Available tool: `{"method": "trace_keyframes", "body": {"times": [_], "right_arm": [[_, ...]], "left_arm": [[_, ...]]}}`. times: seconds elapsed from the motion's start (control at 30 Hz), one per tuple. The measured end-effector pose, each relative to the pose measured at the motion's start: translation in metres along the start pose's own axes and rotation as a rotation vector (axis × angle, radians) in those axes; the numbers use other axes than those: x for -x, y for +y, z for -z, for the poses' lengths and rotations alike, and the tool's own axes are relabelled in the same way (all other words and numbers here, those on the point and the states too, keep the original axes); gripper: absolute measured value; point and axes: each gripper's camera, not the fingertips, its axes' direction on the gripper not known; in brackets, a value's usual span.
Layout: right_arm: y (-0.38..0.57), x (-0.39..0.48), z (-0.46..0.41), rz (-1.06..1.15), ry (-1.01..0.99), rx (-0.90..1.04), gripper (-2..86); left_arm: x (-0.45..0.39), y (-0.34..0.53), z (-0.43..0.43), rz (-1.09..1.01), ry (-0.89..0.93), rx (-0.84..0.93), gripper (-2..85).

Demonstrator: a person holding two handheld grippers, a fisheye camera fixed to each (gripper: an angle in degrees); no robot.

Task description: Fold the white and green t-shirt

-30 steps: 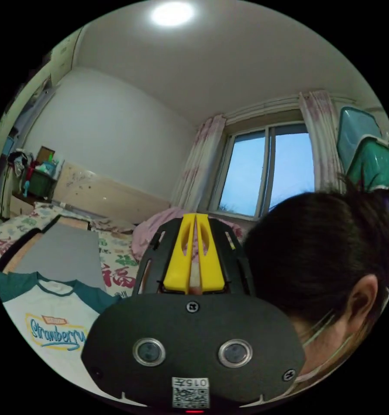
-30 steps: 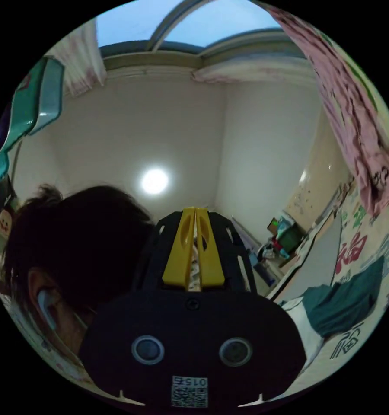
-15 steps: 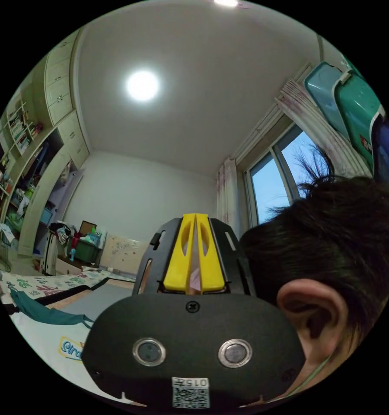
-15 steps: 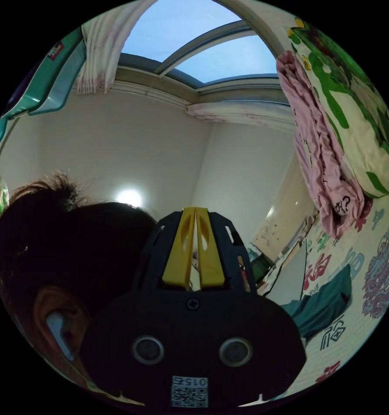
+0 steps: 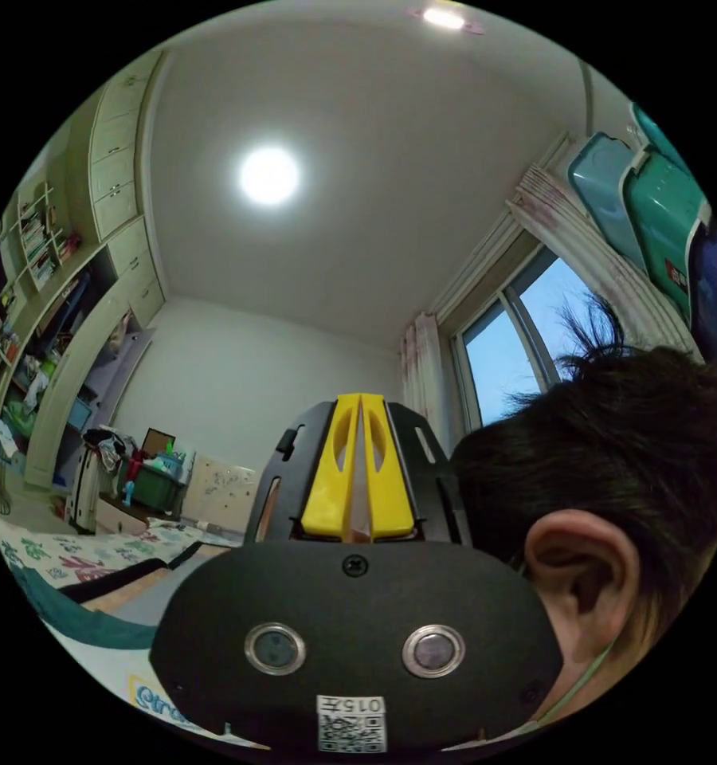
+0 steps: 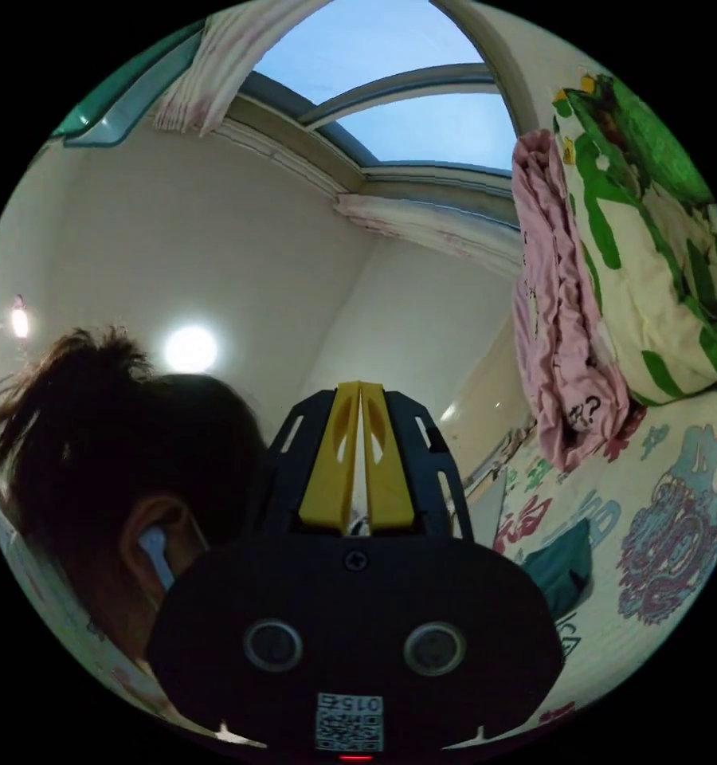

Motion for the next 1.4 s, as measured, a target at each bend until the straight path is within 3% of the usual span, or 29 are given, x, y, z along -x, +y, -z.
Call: {"method": "trace_keyframes", "body": {"times": [0.13, 0.43, 0.53, 0.77, 0.9, 1.07, 1.2, 1.4], "right_arm": [[0.034, -0.036, -0.031, 0.006, 0.097, 0.089, -0.6], [0.125, -0.059, -0.103, 0.018, -0.044, 0.440, -0.6], [0.166, -0.044, -0.116, 0.092, -0.133, 0.515, -0.6], [0.282, -0.015, -0.159, 0.305, -0.282, 0.784, -0.5], [0.348, -0.026, -0.191, 0.341, -0.320, 0.963, -0.5], [0.463, -0.043, -0.241, 0.526, -0.170, 1.271, -0.6], [0.539, -0.058, -0.268, 0.661, 0.028, 1.384, -0.7], [0.606, -0.073, -0.298, 0.612, -0.074, 1.473, -1.0]], "left_arm": [[0.002, -0.006, -0.002, -0.081, -0.047, -0.050, -0.9], [-0.002, -0.026, 0.036, -0.250, -0.156, 0.030, -0.8], [0.009, -0.036, 0.061, -0.270, -0.246, 0.174, -0.6], [0.079, -0.016, 0.094, -0.136, -0.479, 0.805, 0.5], [0.107, 0.009, 0.083, -0.089, -0.554, 0.992, 1.3], [0.133, 0.038, 0.035, -0.030, -0.476, 1.044, 2.0], [0.158, 0.072, -0.037, -0.031, -0.363, 1.142, 3.2], [0.188, 0.129, -0.156, -0.134, -0.238, 1.253, 6.5]]}}
